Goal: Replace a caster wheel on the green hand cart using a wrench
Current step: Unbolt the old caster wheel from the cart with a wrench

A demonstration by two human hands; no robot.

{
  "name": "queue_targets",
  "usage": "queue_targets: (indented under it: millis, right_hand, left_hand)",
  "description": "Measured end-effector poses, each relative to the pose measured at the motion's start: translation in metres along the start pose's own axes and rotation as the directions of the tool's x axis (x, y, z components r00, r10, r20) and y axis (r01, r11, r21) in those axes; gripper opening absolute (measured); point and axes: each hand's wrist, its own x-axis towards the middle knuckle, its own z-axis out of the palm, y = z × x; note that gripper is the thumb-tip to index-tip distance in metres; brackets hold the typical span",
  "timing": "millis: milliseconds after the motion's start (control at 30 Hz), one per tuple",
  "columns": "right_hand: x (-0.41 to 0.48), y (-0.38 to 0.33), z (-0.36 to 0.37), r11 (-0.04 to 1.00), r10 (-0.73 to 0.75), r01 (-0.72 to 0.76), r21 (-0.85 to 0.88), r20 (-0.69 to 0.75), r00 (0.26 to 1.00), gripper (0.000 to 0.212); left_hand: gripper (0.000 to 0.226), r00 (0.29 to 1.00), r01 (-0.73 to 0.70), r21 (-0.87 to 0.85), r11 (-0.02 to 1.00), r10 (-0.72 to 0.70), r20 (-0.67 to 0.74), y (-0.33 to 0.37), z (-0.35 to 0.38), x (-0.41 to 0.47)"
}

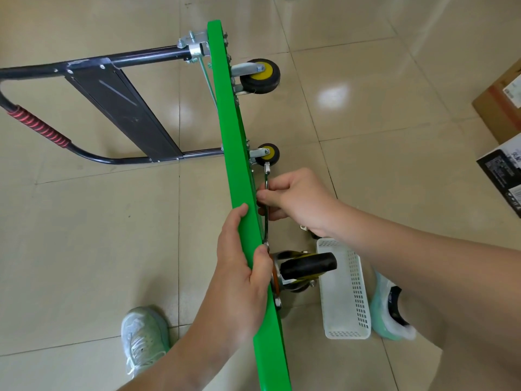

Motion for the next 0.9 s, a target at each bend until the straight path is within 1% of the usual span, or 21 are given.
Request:
queue_targets:
  millis: [100, 300, 433, 533, 633, 733, 800, 900]
  right_hand:
    - [-0.012, 0.002, -0.002, 0.999, -0.045, 0.045, 0.013, 0.019, 0.999, 0.020]
    - [-0.036, 0.007, -0.006, 0.991, -0.131, 0.130, 0.021, 0.044, 0.990, 0.023]
    - [-0.046, 0.010, -0.003, 0.984, -0.176, 0.176, 0.008, 0.050, 0.983, 0.021]
    - [-0.048, 0.013, -0.005, 0.982, -0.190, 0.190, -0.008, 0.039, 0.981, 0.030]
    - [-0.050, 0.010, -0.005, 0.978, -0.209, 0.209, -0.010, 0.021, 0.978, 0.026]
    - [-0.044, -0.001, -0.011, 0.966, -0.258, 0.258, -0.005, -0.022, 0.966, 0.021]
    - [-0.033, -0.009, -0.020, 0.968, -0.250, 0.250, -0.002, -0.050, 0.967, 0.023]
    - [-0.015, -0.015, -0.027, 0.985, -0.162, 0.164, 0.044, -0.052, 0.985, 0.020]
  left_hand:
    - [0.058, 1.000, -0.015, 0.014, 1.000, 0.015, -0.004, 0.000, 0.000, 0.000]
    - [0.054, 0.999, -0.020, -0.004, 1.000, 0.020, -0.039, -0.002, 0.000, 0.001]
    - [0.054, 0.999, -0.023, 0.002, 1.000, 0.023, -0.028, -0.004, 0.000, 0.001]
    - [0.056, 1.000, -0.020, 0.005, 1.000, 0.020, -0.012, -0.005, -0.001, 0.002]
    - [0.054, 0.999, -0.036, 0.016, 0.999, 0.036, -0.018, -0.002, -0.002, 0.001]
    - [0.052, 0.999, -0.036, 0.025, 0.999, 0.036, -0.016, -0.003, -0.001, 0.001]
    - [0.046, 0.999, -0.031, 0.018, 0.999, 0.031, -0.013, -0.005, -0.001, 0.001]
    - [0.049, 0.999, -0.038, 0.004, 0.999, 0.038, -0.020, -0.005, 0.000, 0.001]
